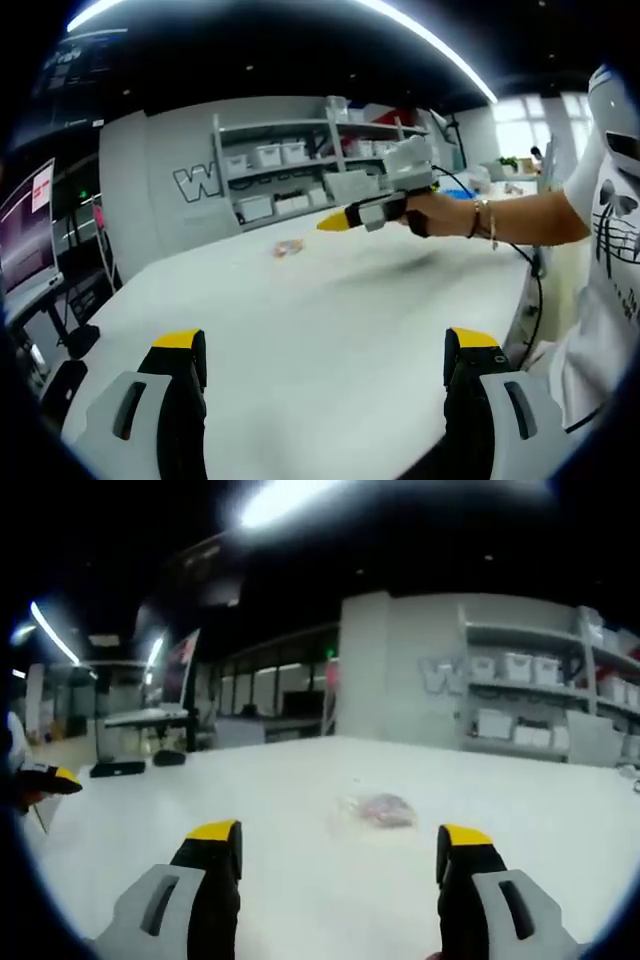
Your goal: Open the resealable bag by pulling the two sides of the seal apart until the entire bag opening is separated and visibly accessible.
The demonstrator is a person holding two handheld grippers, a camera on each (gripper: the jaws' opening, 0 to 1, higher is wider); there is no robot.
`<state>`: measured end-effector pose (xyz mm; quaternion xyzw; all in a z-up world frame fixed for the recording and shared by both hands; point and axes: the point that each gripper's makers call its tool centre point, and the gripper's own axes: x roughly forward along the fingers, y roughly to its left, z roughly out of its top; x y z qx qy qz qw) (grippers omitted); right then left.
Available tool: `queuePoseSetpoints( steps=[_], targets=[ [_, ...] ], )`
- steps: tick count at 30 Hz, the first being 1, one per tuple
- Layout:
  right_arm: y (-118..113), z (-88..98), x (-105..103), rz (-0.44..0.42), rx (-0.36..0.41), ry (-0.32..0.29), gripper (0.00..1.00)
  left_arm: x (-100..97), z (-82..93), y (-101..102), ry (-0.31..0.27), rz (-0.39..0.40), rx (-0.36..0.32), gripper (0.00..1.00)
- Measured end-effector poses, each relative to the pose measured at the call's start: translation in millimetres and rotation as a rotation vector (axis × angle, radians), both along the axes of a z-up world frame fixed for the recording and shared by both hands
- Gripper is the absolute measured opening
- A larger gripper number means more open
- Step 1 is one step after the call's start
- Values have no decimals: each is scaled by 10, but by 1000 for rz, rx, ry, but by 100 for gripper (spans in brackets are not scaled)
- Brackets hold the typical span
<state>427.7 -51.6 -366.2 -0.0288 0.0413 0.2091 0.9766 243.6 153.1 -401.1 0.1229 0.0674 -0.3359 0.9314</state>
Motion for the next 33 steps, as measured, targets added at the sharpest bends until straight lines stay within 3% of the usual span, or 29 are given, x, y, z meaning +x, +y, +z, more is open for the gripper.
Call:
queuePoseSetpoints(
  steps=[33],
  targets=[
    [-582, 15, -402, -113, 48, -19, 79, 32, -44, 5, 12, -2, -6, 98]
  ],
)
